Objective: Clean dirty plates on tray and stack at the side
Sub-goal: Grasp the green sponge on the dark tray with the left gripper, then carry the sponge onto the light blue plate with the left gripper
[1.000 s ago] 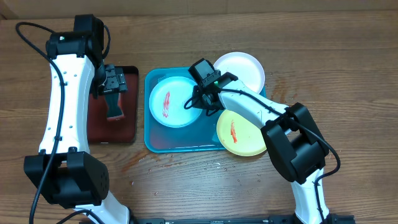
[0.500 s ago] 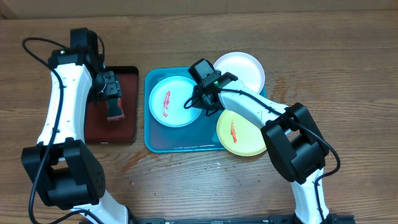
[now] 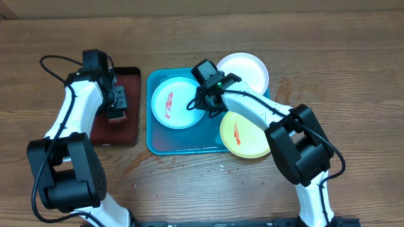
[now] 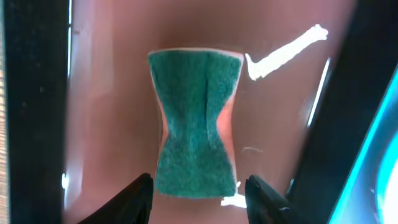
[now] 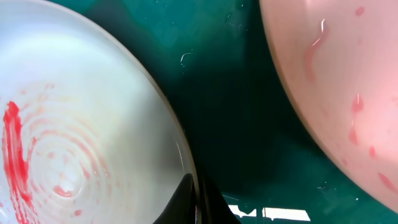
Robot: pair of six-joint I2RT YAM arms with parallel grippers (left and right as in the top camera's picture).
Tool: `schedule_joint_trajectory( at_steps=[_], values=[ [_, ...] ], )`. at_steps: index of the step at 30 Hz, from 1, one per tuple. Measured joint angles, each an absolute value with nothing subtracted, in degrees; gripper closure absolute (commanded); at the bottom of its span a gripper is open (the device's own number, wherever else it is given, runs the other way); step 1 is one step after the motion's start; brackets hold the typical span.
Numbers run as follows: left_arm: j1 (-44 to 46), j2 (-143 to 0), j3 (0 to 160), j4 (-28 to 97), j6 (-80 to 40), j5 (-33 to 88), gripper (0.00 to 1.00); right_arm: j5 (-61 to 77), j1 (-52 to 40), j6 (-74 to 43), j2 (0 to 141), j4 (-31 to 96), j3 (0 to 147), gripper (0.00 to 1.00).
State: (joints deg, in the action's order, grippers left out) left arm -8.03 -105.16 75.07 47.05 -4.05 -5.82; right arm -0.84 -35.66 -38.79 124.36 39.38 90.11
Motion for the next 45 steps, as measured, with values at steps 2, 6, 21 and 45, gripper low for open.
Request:
schedule_joint_trajectory(
  at_steps=[2, 6, 21, 45],
  values=[
    [-8.08, -105.16, 73.80, 45.91, -4.08, -6.09, 0.59, -0.86, -35.66, -38.81, 124.38, 39.35, 90.11, 0.96],
    [-8.73, -105.16, 72.20, 42.52, -4.03, -6.24, 0.64, -0.86, -35.66, -38.79, 124.36, 39.29, 90.11, 0.96],
    [-9.06, -105.16, 64.05, 26.39, -2.55, -6.26, 0.62, -0.89, -35.66, -38.79, 124.38, 39.29, 90.11, 0.96],
    [-9.06, -105.16, 61.69, 24.58, -2.50, -5.98, 0.96, -0.86, -35.68, -38.76, 124.36, 39.27, 90.11, 0.96]
  ],
)
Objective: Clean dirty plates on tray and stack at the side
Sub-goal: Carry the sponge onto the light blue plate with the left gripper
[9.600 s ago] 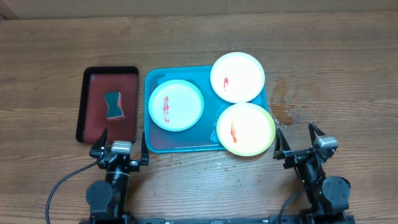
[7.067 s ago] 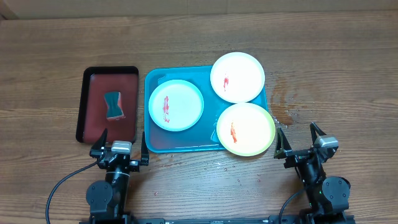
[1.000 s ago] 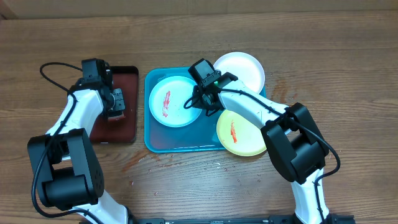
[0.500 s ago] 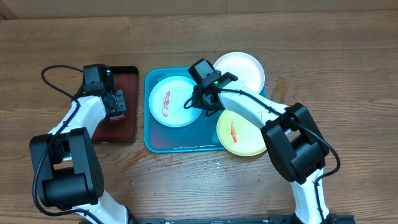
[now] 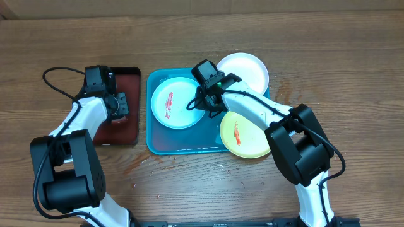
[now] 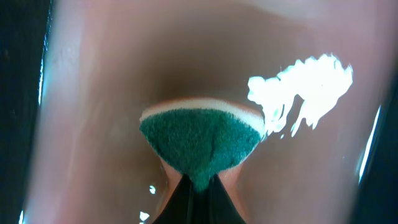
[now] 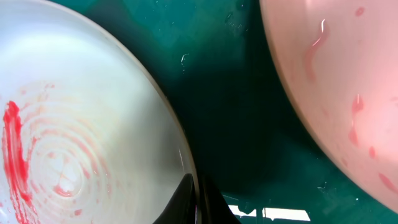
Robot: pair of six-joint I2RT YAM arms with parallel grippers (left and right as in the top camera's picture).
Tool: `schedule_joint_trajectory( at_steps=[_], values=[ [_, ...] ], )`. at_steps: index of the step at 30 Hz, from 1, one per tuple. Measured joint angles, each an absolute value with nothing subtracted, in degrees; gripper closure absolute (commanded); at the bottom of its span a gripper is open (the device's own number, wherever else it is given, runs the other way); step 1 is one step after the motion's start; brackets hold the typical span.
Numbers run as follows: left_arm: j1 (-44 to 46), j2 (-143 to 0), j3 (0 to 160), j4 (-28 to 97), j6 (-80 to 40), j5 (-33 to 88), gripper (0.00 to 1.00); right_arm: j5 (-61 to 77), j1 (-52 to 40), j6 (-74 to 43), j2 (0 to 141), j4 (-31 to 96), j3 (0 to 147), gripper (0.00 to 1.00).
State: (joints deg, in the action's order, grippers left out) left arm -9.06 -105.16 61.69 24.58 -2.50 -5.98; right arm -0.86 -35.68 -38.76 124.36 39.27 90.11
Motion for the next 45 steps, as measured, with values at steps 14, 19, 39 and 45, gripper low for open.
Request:
schedule_joint_trajectory(
  at_steps=[14, 19, 39, 45],
  values=[
    [-8.23, -105.12, 89.95, 54.61, 0.51, 2.39, 0.96, -0.80, -35.66, -38.79, 124.38, 39.24, 90.11, 0.96],
    [-3.95, -105.12, 91.13, 55.96, 1.80, 9.02, 0.96, -0.54, -35.66, -38.79, 124.38, 39.24, 90.11, 0.96],
    [5.52, -110.89, 78.00, 39.79, -3.62, 8.84, 0.96, 1.65, -35.59, -38.76, 124.36, 39.62, 90.11, 0.96],
    [7.22, -114.63, 77.97, 38.96, -4.36, 6.55, 0.96, 3.27, -35.62, -38.79, 124.36, 39.77, 90.11, 0.96]
  ],
)
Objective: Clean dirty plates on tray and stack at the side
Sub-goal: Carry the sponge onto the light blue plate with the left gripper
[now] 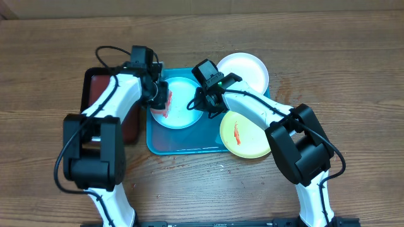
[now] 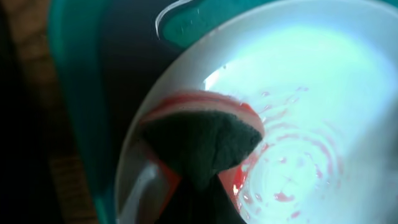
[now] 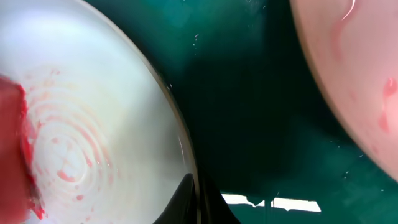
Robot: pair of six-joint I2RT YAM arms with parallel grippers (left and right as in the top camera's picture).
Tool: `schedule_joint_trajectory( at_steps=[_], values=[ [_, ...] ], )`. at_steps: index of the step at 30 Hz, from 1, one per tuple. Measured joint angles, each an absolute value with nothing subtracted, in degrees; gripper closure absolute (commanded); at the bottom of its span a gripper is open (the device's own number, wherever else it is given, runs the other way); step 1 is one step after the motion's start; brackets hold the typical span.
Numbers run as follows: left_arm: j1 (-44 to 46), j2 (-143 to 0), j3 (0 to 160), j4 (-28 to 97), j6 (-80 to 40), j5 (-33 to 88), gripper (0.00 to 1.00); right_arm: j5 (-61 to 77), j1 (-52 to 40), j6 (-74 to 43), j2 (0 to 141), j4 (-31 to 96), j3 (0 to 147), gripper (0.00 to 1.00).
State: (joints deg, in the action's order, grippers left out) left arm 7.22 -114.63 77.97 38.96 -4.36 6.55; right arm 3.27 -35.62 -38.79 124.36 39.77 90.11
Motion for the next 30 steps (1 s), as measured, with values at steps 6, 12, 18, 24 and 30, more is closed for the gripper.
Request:
schedule_joint_trajectory(
  at_steps=[6, 12, 18, 24, 30],
  values=[
    [8.75, -115.42, 78.15, 39.09, -4.32, 4.43, 0.96, 3.66, -35.62, -38.81, 124.36, 40.03, 90.11, 0.96],
    [9.26, -116.11, 80.42, 44.77, 1.08, 12.38, 0.96, 3.70, -35.62, -38.83, 124.36, 40.10, 90.11, 0.96],
    [10.17, -117.01, 81.47, 44.95, 6.42, 18.09, 0.96, 3.77, -35.59, -38.83, 124.38, 40.05, 90.11, 0.96],
    [10.92, -117.08, 81.73, 40.23, 0.10, 5.45, 0.96, 4.21, -35.57, -38.98, 124.38, 39.70, 90.11, 0.96],
    [11.03, -117.23, 81.80, 36.82, -6.74, -5.72, 0.96, 4.23, -35.57, -39.03, 124.38, 39.70, 90.11, 0.96]
  ],
)
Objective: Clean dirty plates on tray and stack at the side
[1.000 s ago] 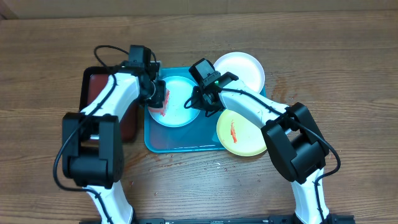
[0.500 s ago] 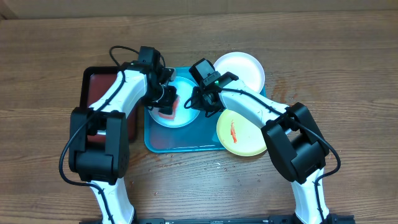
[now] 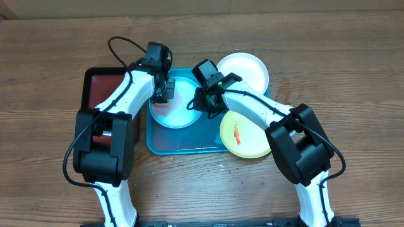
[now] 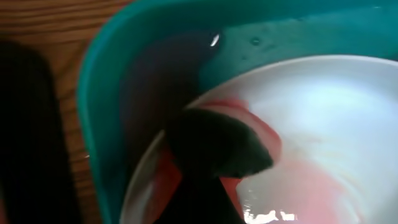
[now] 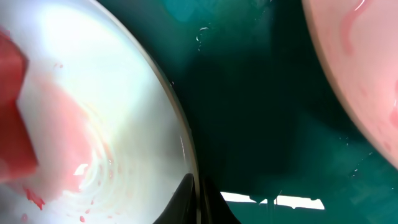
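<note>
A pale blue plate (image 3: 180, 108) lies on the teal tray (image 3: 183, 146), with a red stain smeared to a pink film (image 5: 56, 137). My left gripper (image 3: 161, 93) is shut on a green-and-red sponge (image 4: 217, 146), which presses on the plate's far-left part (image 4: 323, 112). At the plate's right edge my right gripper (image 5: 198, 186) is shut on its rim (image 5: 180, 124). A yellow-green plate (image 3: 243, 135) with a red streak lies at the tray's right. A white plate (image 3: 246, 69) sits at the tray's far right corner.
A dark red tray (image 3: 104, 101) lies left of the teal one on the wooden table (image 3: 328, 57). The left arm's cable (image 3: 123, 44) loops over its far edge. The teal tray's raised wall (image 4: 99, 106) stands close to the sponge.
The sponge in my left gripper has shifted a little to the right on the pale blue plate. The sharp red streak is now a smeared pink film. My right gripper has not moved.
My left gripper stood open over the sponge on the dark red tray, then was shut on it there. Later it held the sponge on the pale blue plate's red streak, which is now smeared. My right gripper kept hold of that plate's rim throughout.
</note>
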Robot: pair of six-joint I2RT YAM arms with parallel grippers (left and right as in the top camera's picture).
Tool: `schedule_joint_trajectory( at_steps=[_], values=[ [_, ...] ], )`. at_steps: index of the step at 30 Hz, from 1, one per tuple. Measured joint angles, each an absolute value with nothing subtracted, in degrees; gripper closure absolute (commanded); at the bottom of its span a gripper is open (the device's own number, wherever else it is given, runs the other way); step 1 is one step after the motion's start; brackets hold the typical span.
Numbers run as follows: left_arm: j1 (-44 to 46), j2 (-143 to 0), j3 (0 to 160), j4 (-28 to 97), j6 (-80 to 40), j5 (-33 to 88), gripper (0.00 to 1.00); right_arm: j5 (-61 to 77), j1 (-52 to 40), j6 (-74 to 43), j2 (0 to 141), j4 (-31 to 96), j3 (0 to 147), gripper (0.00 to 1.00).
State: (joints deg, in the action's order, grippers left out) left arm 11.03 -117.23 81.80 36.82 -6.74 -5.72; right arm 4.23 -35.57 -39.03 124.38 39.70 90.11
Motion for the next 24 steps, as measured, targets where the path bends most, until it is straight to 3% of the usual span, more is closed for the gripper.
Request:
schedule_joint_trajectory(
  at_steps=[6, 14, 24],
  values=[
    [11.16, -117.25, 82.28, 41.93, -7.79, -6.37, 0.96, 4.49, -35.62, -38.87, 124.38, 39.88, 90.11, 0.96],
    [10.33, -117.25, 82.91, 52.01, 5.02, 6.17, 0.96, 5.67, -35.42, -38.52, 124.38, 40.14, 90.11, 0.96],
    [11.16, -117.25, 82.89, 49.54, 6.74, 4.73, 0.96, 13.69, -32.42, -36.21, 124.92, 39.86, 90.11, 0.96]
  ],
)
